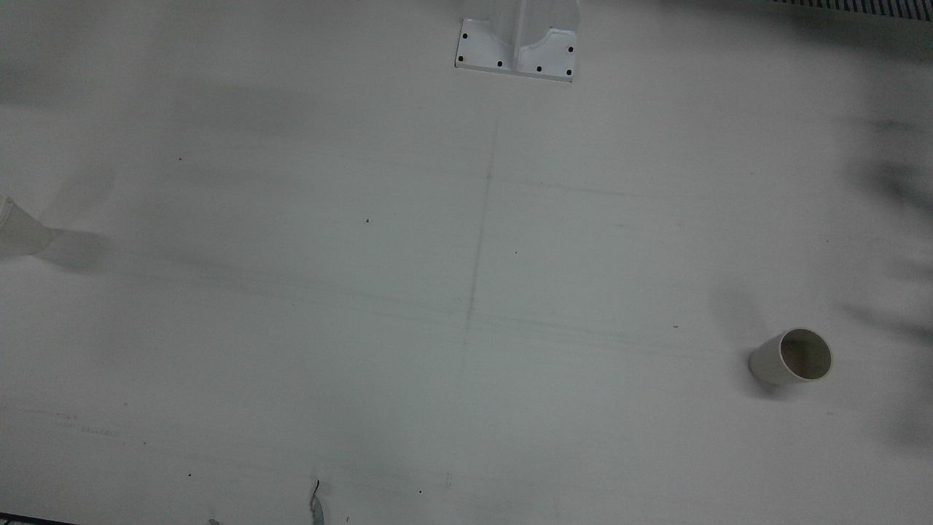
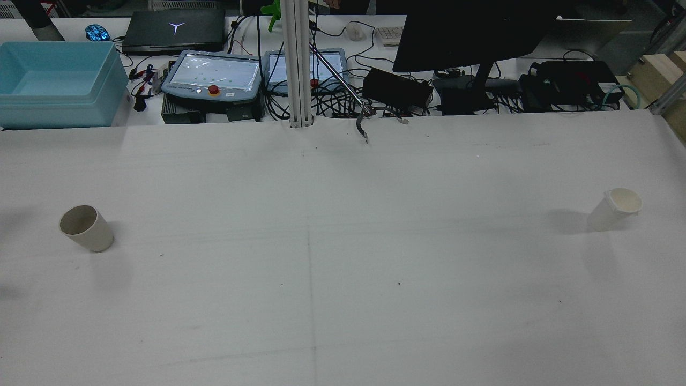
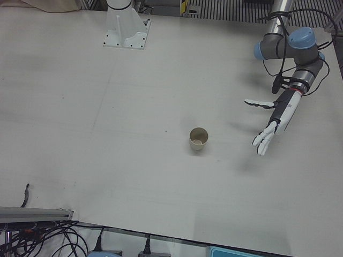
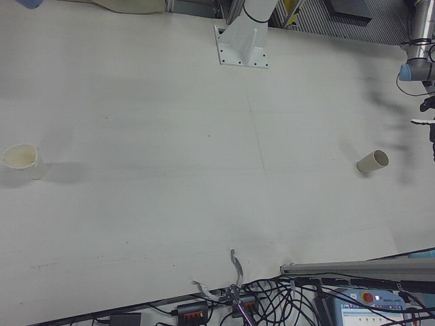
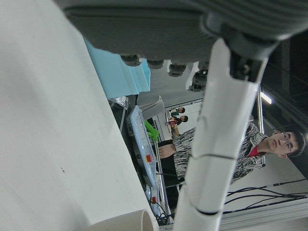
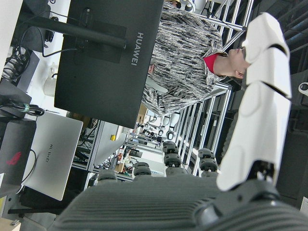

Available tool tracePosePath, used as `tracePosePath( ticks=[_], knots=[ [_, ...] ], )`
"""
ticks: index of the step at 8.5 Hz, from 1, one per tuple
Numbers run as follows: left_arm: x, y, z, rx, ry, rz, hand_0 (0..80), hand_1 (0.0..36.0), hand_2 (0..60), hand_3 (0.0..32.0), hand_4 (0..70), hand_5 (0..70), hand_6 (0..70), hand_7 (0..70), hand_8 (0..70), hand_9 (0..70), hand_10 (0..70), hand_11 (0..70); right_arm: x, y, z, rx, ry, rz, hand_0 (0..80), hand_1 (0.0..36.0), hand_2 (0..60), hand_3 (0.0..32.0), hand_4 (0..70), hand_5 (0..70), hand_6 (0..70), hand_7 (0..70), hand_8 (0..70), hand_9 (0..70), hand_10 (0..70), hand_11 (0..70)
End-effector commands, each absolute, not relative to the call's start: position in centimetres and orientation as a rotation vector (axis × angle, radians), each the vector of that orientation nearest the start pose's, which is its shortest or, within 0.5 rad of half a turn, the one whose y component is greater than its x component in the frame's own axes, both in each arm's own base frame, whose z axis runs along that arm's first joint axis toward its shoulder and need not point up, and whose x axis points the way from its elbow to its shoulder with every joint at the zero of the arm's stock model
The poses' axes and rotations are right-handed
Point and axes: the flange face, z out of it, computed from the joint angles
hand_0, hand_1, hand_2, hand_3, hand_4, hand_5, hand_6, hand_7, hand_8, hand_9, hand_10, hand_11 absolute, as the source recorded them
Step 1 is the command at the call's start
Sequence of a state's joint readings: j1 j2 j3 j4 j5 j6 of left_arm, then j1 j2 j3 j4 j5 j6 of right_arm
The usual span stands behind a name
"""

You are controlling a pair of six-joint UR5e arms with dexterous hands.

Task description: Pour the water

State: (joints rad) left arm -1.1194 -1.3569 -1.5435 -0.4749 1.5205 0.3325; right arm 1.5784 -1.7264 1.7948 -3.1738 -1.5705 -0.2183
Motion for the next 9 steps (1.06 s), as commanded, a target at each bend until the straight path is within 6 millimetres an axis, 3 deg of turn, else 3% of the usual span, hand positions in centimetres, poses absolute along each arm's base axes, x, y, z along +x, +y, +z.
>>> tracePosePath(
  ticks=[1, 3, 7, 9],
  knots=[
    [9.0, -43.5, 77.4, -0.116, 2.154, -1.623, 80.0, 23.0, 0.0, 0.0, 19.5, 0.0, 5.9, 0.6, 0.1, 0.0, 0.0, 1.7, 13.3, -42.8, 65.3, -0.258, 2.362, -2.283, 51.7, 21.3, 12.4, 0.0, 0.0, 7.0, 13.8, 9.3, 3.0, 2.6, 0.0, 0.0],
    [11.8, -43.0, 77.6, -0.145, 2.149, -1.623, 80.0, 23.8, 0.0, 0.0, 19.9, 0.0, 5.8, 0.8, 0.1, 0.0, 0.0, 2.3, 13.3, -42.8, 65.3, -0.258, 2.362, -2.283, 51.5, 21.2, 12.7, 0.0, 0.0, 7.0, 13.8, 9.5, 3.0, 2.6, 0.0, 0.0],
    [15.3, -45.1, 75.9, -0.175, 2.155, -1.594, 80.0, 24.6, 0.0, 0.0, 23.3, 0.0, 7.3, 2.5, 0.4, 0.0, 0.0, 2.3, 13.1, -42.5, 65.6, -0.254, 2.359, -2.293, 51.3, 21.0, 11.3, 0.0, 0.0, 6.7, 11.8, 5.2, 1.8, 0.9, 0.0, 0.0],
    [18.9, -45.4, 75.1, -0.212, 2.147, -1.580, 80.0, 23.9, 0.0, 0.0, 24.7, 0.0, 7.4, 2.5, 0.4, 0.0, 0.0, 2.2, 13.1, -42.5, 65.6, -0.254, 2.361, -2.291, 51.4, 21.1, 11.0, 0.0, 0.0, 6.8, 11.8, 5.9, 1.8, 0.8, 0.0, 0.0]
  ],
)
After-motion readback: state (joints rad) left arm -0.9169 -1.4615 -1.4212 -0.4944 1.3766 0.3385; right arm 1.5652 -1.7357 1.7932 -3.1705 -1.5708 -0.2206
